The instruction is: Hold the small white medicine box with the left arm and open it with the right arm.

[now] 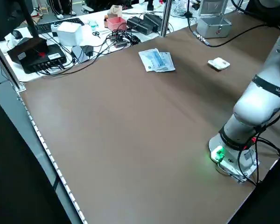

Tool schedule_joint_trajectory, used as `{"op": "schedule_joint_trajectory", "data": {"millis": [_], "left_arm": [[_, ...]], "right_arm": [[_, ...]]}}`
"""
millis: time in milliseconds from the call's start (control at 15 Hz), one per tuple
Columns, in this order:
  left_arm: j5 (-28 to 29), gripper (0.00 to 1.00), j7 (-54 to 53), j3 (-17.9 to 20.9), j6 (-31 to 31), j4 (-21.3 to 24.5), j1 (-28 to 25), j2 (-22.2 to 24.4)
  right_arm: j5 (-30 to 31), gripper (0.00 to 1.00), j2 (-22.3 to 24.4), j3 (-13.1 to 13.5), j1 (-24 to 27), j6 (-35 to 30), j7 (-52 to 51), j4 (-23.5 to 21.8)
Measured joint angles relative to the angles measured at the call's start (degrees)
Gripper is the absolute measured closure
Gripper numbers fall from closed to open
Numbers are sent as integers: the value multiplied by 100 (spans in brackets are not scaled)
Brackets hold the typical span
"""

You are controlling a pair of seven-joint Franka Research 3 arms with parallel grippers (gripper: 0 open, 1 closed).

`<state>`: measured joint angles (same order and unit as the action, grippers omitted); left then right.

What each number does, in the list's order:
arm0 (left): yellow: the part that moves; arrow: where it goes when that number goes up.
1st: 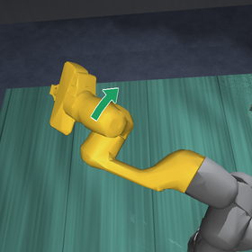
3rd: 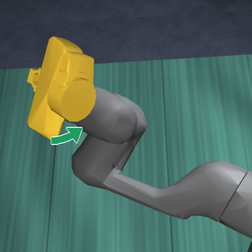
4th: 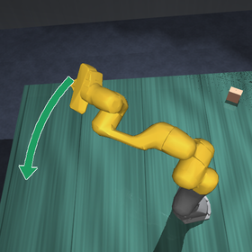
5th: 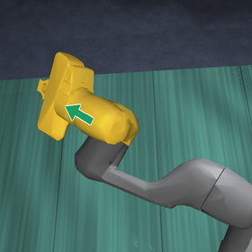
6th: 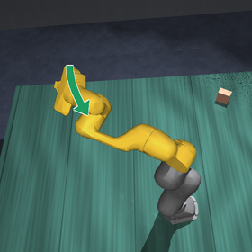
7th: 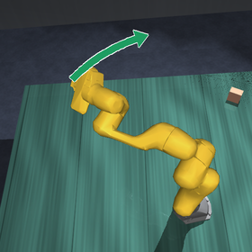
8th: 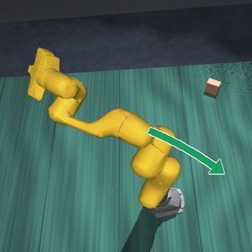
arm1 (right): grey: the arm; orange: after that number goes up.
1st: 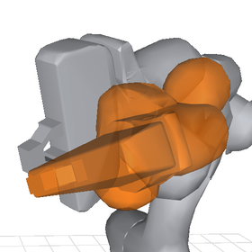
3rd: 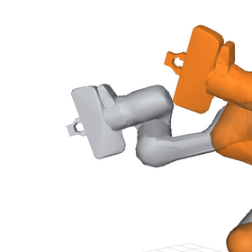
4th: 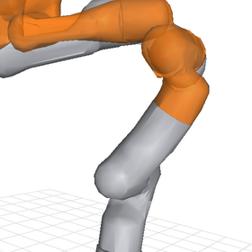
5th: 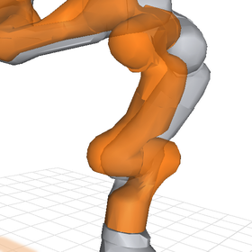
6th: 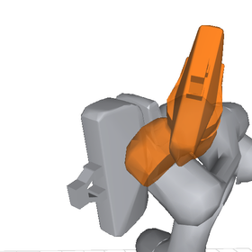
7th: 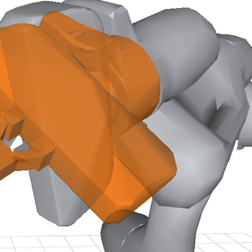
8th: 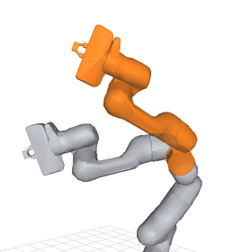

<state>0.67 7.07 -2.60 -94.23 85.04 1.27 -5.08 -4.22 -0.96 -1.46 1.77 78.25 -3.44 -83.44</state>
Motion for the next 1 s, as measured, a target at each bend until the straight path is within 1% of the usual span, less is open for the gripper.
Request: {"op": "schedule_joint_trajectory", "data": {"millis": [467, 1000], "left_arm": [[0, 0, 8, 5, 0, -3, -5, 0], [0, 0, 9, 28, -3, -141, -8, 0]], "right_arm": [[203, 1, 1, -28, -16, 137, 0, -4], [224, 1, 16, -15, -10, 136, 1, -4]]}}
